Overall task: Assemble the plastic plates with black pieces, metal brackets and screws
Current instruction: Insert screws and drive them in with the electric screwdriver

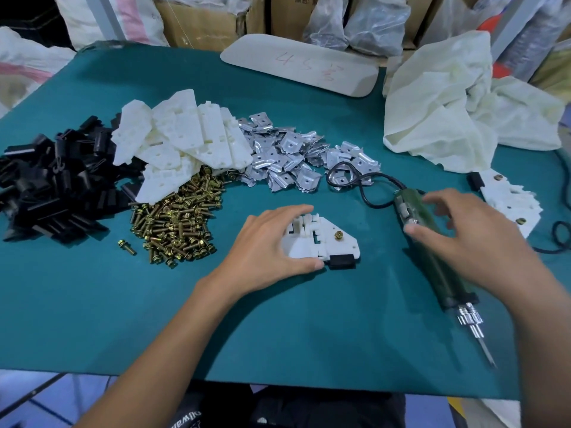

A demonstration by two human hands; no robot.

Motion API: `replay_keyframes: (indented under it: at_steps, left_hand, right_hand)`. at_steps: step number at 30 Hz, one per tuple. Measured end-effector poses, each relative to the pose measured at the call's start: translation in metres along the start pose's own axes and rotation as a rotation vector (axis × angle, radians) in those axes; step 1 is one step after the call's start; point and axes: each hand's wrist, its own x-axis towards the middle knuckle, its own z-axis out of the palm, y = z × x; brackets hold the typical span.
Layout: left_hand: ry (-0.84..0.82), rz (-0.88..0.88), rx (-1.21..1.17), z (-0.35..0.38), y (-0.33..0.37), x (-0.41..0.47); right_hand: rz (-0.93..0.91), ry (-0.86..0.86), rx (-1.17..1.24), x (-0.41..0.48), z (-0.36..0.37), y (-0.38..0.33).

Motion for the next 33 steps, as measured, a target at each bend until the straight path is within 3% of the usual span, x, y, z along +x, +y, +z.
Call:
replay_keyframes:
  at_steps: [3,9,11,16,18,24,30,33]
  left_hand:
    - [0.044,0.010,0.003,0.005,-0.003,-0.001]
    - [0.062,0.014,-0.017,0.005,-0.004,-0.002]
    - [0.065,0.017,-0.016,0.006,-0.004,-0.002]
    - [0.060,0.013,-0.014,0.006,-0.005,-0.001]
    - [0.058,0.009,-0.012,0.006,-0.006,-0.001]
    - [0.061,0.006,-0.025,0.006,-0.005,-0.001]
    - [0.054,0.003,-0.026,0.006,-0.005,-0.002]
    - [0.059,0.013,-0.029,0.007,-0.005,-0.001]
  right_hand:
    - [0.204,-0.230,-0.072,-0.010,0.007,0.015]
    - [0.352,-0.186,0.205,-0.011,0.024,0.026]
    - [0.373,-0.103,0.485,-0.015,0.026,0.031]
    - [0.439,-0.029,1.618,-0.034,0.036,0.029]
    - [0.457,0.003,1.809,-0.036,0.038,0.021]
    - [0.326,-0.015,2.033,-0.027,0.033,0.000]
    - [0.186,0.080,2.054,-0.014,0.030,-0.035]
    - [0.209,0.135,2.017,-0.007,0.024,-0.048]
